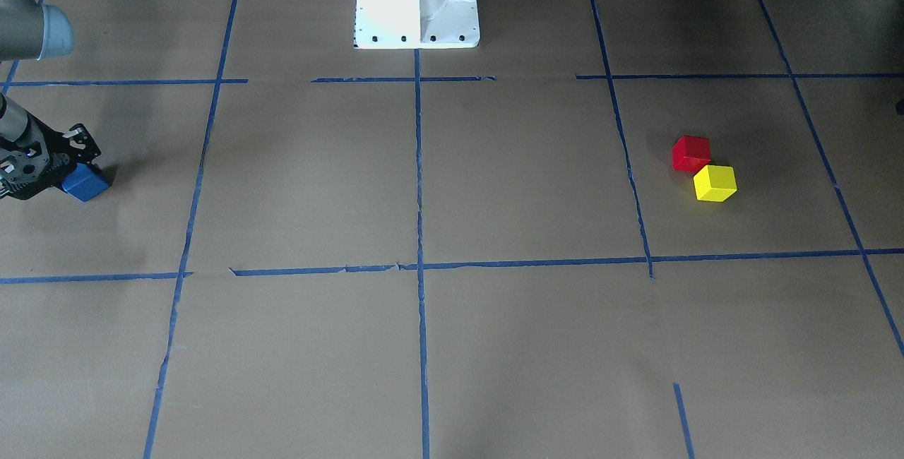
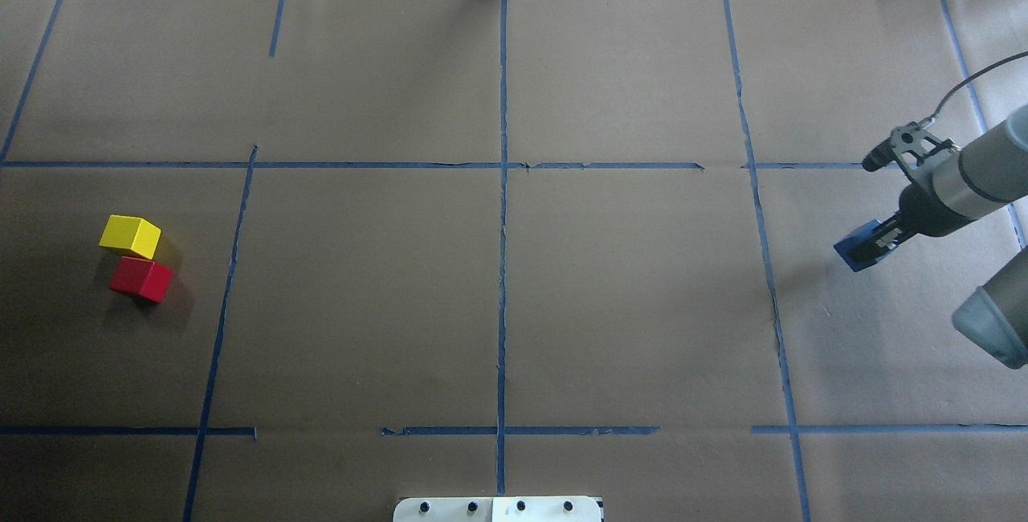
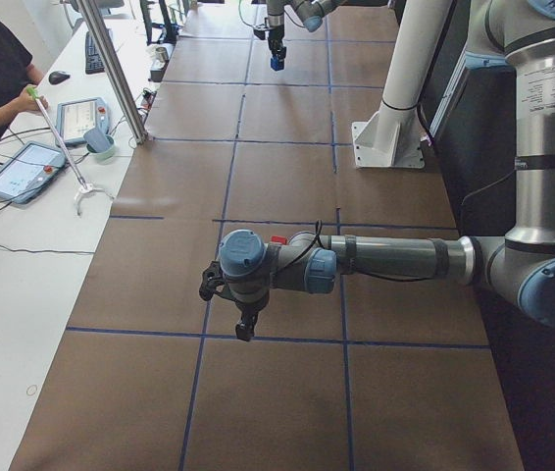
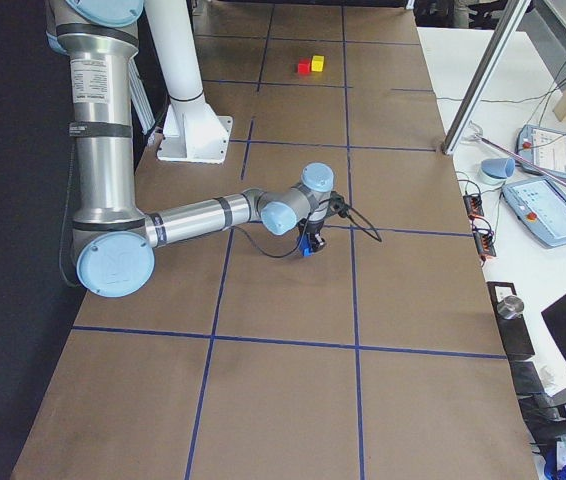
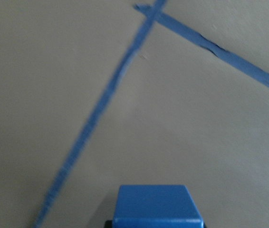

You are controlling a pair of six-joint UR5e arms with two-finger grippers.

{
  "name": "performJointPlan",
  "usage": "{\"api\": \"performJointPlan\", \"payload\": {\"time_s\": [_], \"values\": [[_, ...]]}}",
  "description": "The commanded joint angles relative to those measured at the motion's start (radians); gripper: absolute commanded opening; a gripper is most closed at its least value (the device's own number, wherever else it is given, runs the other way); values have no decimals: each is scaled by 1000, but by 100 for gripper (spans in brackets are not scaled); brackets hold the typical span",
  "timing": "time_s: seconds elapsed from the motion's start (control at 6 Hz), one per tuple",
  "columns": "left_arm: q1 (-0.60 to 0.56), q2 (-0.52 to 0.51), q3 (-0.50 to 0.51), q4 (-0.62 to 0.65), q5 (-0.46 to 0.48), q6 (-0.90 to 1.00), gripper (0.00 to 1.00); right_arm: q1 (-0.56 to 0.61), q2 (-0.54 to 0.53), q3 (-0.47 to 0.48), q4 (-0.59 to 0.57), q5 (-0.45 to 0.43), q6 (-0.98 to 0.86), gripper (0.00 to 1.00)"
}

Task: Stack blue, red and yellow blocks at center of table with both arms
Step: 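Carry the blue cube with the right gripper to the table centre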

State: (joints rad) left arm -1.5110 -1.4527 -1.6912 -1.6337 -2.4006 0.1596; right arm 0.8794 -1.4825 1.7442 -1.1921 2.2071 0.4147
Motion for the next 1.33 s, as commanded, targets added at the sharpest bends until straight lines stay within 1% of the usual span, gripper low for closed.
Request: {"api": "performJointPlan", "payload": {"time_s": [0.0, 0.17, 0.33, 0.5, 0.67, 0.83, 1.17], "values": [[0, 0, -1, 0, -31, -2, 100, -157, 199, 3, -4, -48, 418, 2], [0, 0, -1, 0, -35, -2, 100, -250, 326, -29, -13, -143, 581, 0], [0, 0, -1, 0, -37, -2, 100, -284, 460, -81, -96, -167, 681, 0], [0, 0, -1, 0, -37, -2, 100, -316, 575, -179, -124, -212, 782, 0], [0, 0, -1, 0, -37, -2, 100, -323, 638, -239, -147, -213, 846, 0], [0, 0, -2, 0, -37, -2, 100, -348, 678, -268, -155, -216, 956, 0], [0, 0, -4, 0, -37, -2, 100, -372, 686, -298, -155, -262, 961, 7]]}}
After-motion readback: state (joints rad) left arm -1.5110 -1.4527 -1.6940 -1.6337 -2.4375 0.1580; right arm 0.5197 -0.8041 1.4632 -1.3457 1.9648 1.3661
